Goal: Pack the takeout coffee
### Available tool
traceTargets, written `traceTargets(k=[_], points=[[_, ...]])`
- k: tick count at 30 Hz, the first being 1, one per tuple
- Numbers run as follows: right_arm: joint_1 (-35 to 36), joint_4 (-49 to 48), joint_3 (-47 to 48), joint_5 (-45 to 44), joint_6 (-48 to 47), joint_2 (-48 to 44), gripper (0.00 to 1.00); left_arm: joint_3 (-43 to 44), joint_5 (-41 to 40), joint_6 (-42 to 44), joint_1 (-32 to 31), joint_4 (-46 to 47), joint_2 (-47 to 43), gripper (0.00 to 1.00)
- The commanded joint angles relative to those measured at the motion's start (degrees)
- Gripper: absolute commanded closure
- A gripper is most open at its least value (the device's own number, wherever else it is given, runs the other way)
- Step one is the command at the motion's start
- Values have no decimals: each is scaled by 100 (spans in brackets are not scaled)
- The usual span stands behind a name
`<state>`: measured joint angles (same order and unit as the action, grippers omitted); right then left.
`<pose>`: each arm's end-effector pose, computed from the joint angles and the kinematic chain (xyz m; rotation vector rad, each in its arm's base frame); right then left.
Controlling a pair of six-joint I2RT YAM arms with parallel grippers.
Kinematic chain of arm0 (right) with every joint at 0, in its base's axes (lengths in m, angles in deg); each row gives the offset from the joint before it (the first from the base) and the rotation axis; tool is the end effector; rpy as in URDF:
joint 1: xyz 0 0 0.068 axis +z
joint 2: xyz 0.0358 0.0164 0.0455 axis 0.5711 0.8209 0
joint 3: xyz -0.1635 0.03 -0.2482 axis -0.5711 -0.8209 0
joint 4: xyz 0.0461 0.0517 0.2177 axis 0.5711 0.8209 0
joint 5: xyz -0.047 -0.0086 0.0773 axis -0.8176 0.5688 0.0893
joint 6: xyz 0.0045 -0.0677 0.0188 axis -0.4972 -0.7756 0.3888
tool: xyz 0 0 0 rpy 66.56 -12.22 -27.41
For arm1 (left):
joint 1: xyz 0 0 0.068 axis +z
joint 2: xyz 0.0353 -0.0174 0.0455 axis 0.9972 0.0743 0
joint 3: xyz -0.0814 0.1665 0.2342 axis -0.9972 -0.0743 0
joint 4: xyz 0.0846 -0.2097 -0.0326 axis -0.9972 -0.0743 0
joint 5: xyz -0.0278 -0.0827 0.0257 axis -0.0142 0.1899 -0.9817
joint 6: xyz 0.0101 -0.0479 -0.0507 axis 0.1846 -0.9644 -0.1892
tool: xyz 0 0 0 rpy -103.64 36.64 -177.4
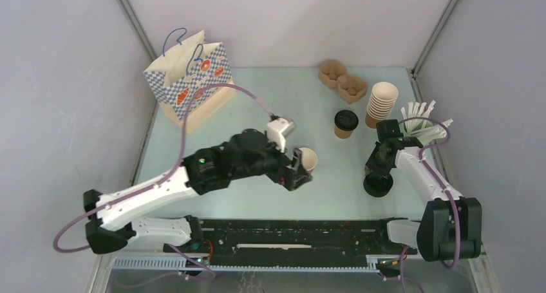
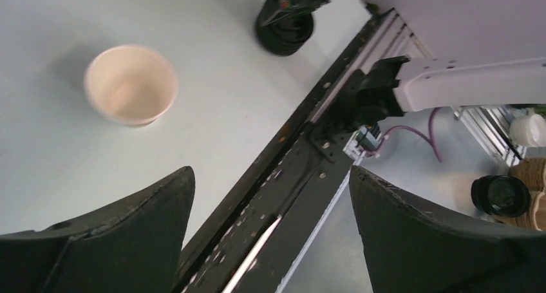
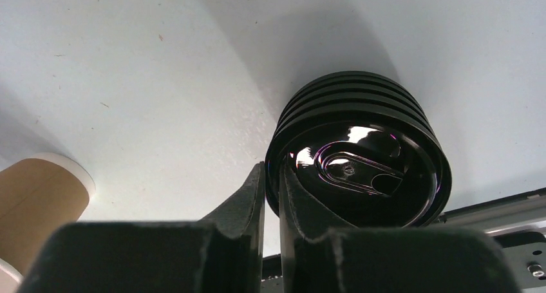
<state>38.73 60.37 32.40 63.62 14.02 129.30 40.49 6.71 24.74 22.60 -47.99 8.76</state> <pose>0.1785 0.0088 0.2281 0.7205 2.7378 0.0585 0.0915 -0.1812 0.3965 0.6474 2.1038 -0.9709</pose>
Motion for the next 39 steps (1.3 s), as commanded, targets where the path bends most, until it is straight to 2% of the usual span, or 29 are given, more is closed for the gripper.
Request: traceTargets(k=[1, 7, 11, 16, 18, 26, 39], points=[[41, 175, 227, -227, 111, -87, 83, -265, -432, -187, -676, 1997, 756, 7], [-127, 219, 219, 32, 106, -236, 82, -410, -716, -370, -1344, 3836, 2214, 13], [-345, 171, 221, 521, 37, -323, 82, -371, -1085, -410, -1560, 4676, 3049, 13], [-557, 9, 118, 423, -98, -381, 82, -87, -932, -755, -1564, 5239, 4078, 23], [-639, -91, 45, 515, -109, -367, 82, -51, -814, -985, -1509, 5447, 4408, 34], [-610, -230, -60, 489, -255, -231, 82, 262, -417, -1729, -1175, 5802, 5340, 50], [-663, -256, -70, 610, -308, -147, 83, 1089, -542, -1873, -803, 5238, 5999, 42]])
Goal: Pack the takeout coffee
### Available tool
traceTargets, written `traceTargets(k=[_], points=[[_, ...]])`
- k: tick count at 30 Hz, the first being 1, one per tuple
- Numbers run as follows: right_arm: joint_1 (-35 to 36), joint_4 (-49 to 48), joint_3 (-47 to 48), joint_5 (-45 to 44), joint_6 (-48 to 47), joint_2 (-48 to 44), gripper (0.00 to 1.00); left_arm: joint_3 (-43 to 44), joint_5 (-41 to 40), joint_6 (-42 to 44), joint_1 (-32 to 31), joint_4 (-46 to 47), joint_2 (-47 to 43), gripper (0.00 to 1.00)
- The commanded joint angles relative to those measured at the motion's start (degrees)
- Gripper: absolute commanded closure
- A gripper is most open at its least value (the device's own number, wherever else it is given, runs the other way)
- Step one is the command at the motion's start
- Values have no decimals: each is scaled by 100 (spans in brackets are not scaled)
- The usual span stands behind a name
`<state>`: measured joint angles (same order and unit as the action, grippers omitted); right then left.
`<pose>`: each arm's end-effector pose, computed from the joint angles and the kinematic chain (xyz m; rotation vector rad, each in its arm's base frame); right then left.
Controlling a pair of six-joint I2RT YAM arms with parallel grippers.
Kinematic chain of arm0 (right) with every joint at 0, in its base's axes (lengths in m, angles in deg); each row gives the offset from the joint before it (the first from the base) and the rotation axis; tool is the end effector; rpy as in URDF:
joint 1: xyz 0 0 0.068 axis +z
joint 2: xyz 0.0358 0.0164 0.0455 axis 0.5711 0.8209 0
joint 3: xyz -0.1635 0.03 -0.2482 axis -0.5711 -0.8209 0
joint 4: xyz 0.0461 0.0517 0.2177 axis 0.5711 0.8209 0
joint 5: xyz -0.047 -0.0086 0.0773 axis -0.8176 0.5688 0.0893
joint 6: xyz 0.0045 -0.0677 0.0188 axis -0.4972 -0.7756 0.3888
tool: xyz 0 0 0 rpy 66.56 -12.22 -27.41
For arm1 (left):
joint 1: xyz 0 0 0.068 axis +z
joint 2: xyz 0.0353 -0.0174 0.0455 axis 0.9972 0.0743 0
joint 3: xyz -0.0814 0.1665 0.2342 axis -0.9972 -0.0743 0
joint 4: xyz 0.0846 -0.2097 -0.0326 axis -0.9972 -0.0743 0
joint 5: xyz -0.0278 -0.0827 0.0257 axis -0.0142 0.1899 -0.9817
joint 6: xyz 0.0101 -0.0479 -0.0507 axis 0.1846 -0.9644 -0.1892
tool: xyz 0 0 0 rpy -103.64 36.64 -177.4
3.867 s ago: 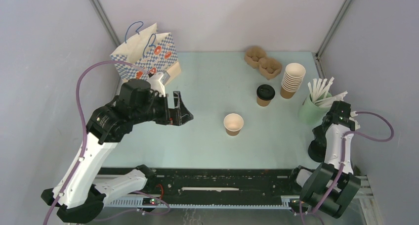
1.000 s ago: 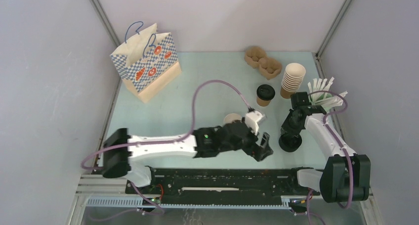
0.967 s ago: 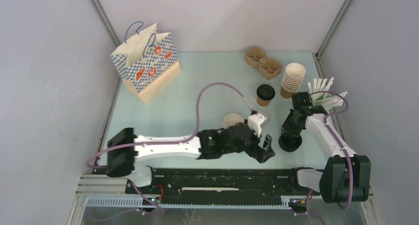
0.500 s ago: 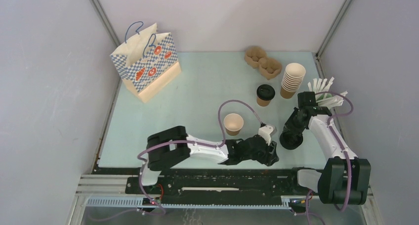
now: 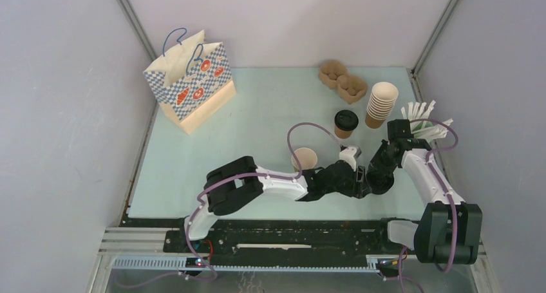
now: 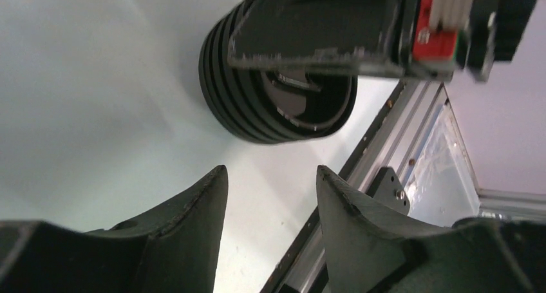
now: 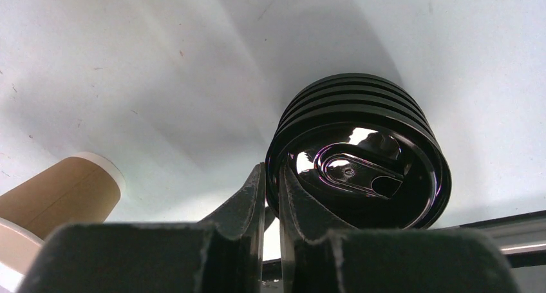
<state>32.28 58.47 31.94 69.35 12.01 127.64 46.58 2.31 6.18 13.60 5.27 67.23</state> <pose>0.1781 -0.0055 0.2320 0.7934 2.6806 0.1799 0.1504 -0.4530 0.1980 0.4306 2.2235 -1.1743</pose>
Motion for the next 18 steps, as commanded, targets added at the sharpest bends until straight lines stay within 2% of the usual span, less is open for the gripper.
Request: traceTargets(k=[1, 10, 18], points=[[-24, -75, -28, 39, -113, 5, 83, 546, -124, -3, 103, -111, 173, 42], [-65, -87, -23, 106, -113, 23, 83, 490, -106, -16, 156, -70, 248, 48], [-140, -128, -24, 187, -108, 51, 83, 385, 10, -150, 217, 164, 321, 46]])
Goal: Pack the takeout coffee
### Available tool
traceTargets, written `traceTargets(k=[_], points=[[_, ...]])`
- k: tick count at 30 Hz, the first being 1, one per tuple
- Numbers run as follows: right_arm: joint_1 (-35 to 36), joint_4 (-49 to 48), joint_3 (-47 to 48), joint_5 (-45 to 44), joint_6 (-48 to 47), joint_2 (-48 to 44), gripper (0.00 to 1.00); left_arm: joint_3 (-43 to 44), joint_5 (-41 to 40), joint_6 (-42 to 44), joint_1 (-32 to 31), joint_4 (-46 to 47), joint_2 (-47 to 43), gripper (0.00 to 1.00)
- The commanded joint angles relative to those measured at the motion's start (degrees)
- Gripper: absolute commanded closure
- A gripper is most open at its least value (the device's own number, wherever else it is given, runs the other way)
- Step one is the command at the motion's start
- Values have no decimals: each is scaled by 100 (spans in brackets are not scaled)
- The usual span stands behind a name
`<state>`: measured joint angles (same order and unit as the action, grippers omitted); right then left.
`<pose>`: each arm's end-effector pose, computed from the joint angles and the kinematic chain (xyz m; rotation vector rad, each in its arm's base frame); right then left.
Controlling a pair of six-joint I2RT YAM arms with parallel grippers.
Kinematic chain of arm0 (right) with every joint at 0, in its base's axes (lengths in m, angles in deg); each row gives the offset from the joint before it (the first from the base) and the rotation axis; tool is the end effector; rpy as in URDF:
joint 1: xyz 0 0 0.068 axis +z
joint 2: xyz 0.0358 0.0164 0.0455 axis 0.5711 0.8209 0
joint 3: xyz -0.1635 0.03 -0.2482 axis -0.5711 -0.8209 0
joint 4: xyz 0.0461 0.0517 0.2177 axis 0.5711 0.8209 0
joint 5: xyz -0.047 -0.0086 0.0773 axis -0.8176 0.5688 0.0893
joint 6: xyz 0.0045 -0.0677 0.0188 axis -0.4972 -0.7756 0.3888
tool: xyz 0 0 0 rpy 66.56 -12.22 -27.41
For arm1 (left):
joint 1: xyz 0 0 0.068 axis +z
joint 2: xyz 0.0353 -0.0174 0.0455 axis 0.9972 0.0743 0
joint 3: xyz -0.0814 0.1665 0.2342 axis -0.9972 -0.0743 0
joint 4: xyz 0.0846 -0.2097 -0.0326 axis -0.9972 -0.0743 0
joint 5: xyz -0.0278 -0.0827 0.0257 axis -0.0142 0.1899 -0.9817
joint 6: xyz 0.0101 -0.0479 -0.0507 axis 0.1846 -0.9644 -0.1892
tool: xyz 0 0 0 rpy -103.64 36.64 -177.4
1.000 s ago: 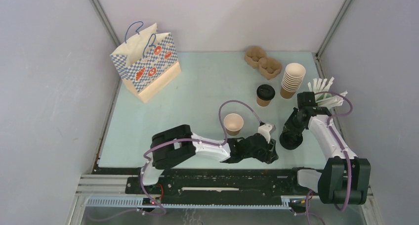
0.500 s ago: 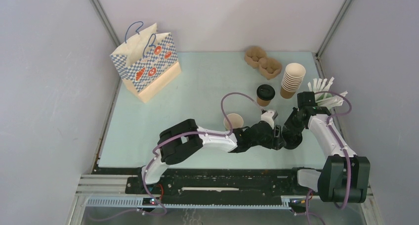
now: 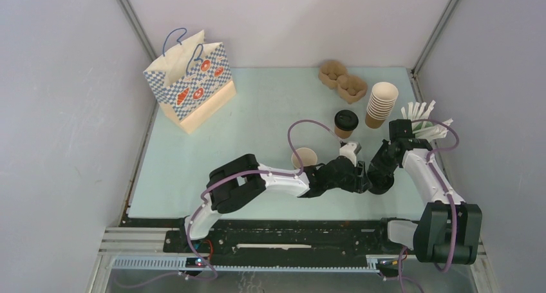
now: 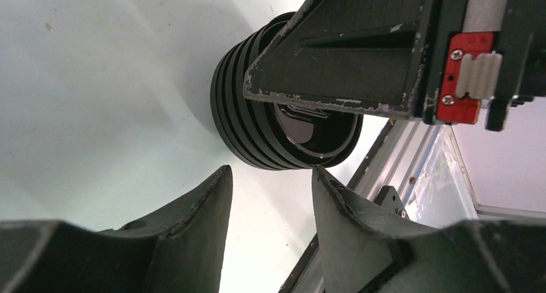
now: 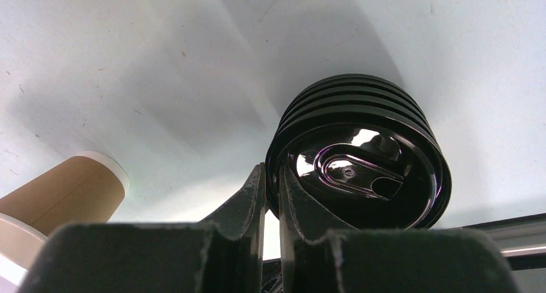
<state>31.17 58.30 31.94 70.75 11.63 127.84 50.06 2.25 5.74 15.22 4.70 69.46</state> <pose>0.1788 -0.0076 0.2316 0.8053 2.6799 0.2069 0.1674 -0.4603 0.1975 0.3863 2.2147 -1.1730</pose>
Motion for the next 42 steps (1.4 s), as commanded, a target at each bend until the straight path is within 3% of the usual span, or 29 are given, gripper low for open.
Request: traceTargets(k=[1, 12, 21, 29, 42], points=[[-29, -109, -23, 49, -75, 38, 83, 65, 18, -106, 56, 192, 114, 47], [-125, -124, -23, 245, -19, 124, 83, -99, -48, -155, 74, 327, 117, 52], [-389, -115, -23, 507, -4, 146, 83, -518, 1, -262, 117, 976, 32, 47], [-366, -148, -66, 532, -7, 159, 83, -508, 53, -312, 153, 1035, 53, 43], [-359, -110, -75, 644, 62, 77, 84, -184, 117, -447, 232, 675, 304, 47]])
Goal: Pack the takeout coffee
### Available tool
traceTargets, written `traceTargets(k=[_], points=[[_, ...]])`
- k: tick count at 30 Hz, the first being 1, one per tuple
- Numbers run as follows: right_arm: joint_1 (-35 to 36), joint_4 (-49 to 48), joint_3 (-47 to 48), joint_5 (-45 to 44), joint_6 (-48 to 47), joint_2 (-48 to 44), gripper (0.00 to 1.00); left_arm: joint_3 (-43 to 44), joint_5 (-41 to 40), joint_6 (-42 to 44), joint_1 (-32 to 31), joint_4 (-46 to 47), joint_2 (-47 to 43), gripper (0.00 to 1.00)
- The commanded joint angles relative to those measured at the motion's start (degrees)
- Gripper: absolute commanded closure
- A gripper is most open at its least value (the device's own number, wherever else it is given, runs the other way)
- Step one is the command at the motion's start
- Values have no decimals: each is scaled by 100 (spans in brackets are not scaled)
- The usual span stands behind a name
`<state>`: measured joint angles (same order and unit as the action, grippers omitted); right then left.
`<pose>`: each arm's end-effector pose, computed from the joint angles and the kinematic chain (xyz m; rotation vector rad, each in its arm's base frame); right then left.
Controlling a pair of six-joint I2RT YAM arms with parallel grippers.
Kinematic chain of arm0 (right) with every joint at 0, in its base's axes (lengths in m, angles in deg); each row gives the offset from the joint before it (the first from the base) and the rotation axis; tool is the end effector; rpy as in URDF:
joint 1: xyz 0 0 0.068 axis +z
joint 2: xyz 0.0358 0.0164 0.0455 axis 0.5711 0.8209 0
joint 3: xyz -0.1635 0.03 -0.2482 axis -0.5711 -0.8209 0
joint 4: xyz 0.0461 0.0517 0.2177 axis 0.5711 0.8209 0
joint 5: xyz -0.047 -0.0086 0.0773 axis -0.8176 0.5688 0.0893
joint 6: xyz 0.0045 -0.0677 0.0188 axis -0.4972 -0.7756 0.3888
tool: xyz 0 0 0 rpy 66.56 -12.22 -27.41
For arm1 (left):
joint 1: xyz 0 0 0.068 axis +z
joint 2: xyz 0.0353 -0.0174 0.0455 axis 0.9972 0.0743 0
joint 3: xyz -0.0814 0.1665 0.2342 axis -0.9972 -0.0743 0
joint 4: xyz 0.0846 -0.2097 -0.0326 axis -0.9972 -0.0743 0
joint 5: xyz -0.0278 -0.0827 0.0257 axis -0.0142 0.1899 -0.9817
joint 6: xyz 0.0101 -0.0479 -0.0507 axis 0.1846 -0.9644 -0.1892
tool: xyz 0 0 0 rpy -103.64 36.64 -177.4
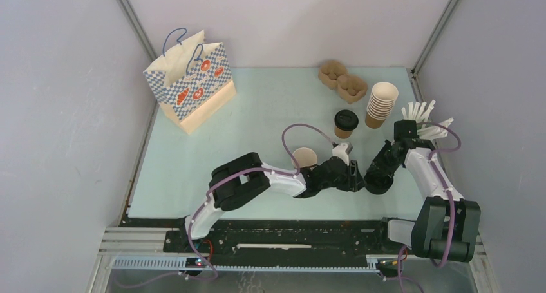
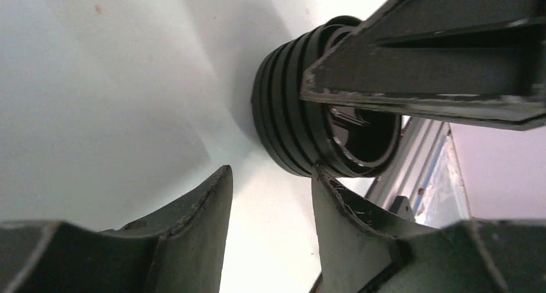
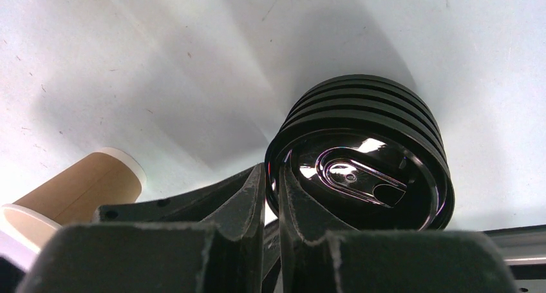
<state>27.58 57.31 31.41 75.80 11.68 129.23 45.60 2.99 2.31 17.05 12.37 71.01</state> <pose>0.1818 -0.0142 0.2266 0.8767 2.6791 0.3108 0.1800 -0.4517 0.1770 0.2900 2.2144 -1.2229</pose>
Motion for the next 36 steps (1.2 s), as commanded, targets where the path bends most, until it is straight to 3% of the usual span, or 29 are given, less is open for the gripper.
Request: traceTargets(k=[1, 13, 19, 21, 28, 31, 36], points=[[-4, -4, -25, 153, 78, -95, 84, 283, 35, -124, 48, -154, 186, 47], [-42, 36, -24, 40, 15, -168, 79, -40, 68, -21, 70, 80, -93, 36], [-98, -33, -16, 86, -151, -157, 56, -46, 242, -262, 129, 235, -25, 33], [-55, -22, -15, -51, -231, -223, 54, -49, 264, -312, 164, 248, -17, 34], [122, -39, -18, -268, -252, -267, 57, -26, 276, -373, 215, 257, 51, 34], [146, -54, -21, -266, -222, -188, 65, 4, 284, -365, 223, 254, 63, 33], [184, -120, -16, -262, -213, -68, 66, 122, 302, -333, 233, 170, 105, 32]])
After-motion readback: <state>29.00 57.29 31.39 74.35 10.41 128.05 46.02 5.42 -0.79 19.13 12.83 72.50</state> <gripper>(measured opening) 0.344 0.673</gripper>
